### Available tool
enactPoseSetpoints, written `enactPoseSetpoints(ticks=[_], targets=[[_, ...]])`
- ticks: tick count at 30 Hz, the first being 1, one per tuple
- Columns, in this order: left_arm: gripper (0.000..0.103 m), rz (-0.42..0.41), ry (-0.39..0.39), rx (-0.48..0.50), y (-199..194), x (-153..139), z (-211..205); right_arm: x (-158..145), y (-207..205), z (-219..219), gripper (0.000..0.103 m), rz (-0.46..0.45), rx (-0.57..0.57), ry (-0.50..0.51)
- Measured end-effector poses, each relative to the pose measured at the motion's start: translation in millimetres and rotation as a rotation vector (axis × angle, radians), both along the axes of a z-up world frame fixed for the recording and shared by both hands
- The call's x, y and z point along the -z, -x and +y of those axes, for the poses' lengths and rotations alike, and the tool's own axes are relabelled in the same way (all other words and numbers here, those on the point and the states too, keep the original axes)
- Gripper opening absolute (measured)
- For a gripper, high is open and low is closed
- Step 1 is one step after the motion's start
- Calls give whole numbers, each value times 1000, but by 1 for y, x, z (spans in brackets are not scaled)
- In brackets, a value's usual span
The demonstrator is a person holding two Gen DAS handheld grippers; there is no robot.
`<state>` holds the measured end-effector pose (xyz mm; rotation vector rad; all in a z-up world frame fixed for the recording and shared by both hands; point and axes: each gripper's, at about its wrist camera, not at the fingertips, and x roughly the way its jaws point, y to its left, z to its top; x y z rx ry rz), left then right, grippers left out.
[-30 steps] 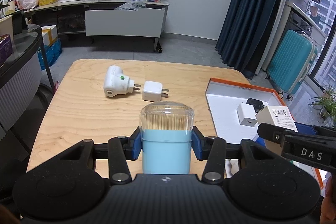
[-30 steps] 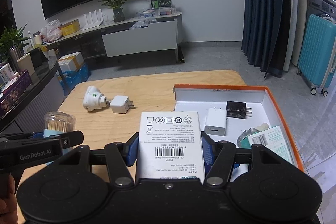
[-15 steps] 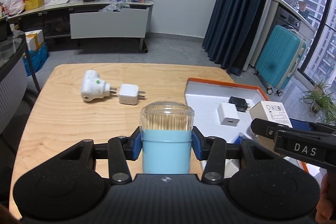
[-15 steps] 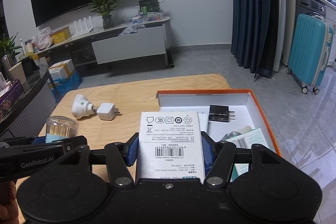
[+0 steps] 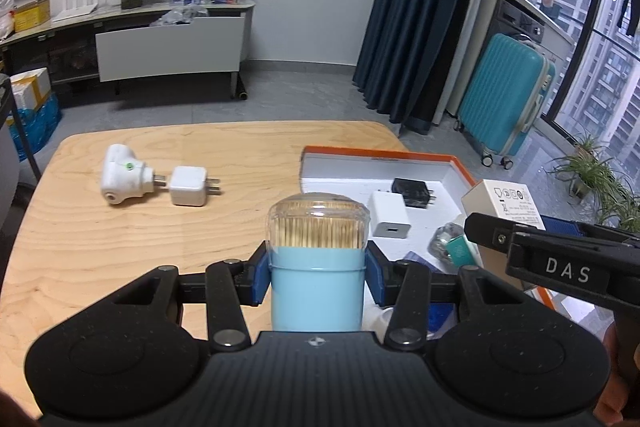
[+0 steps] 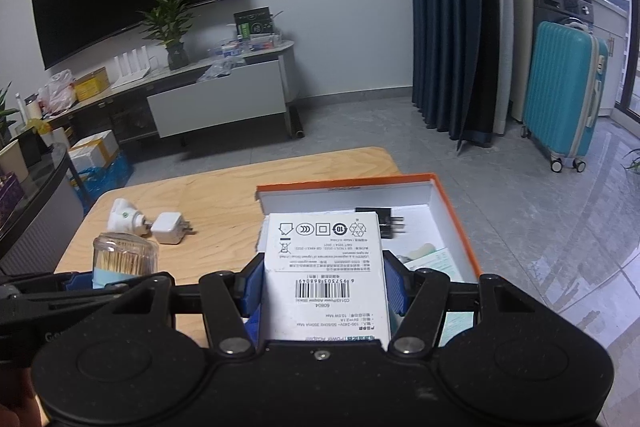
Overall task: Organize rigid objects
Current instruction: 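Carry the toothpick jar and white product box over the white box with both tools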
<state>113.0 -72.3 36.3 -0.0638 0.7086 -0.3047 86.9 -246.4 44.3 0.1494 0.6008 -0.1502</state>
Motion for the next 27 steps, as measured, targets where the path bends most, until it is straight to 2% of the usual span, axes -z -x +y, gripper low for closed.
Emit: enactPoseSetpoints(ticks=[27], targets=[[47,15,-11,106,-15,9,-48,-1,-8,-55,71,-11,92,-13]])
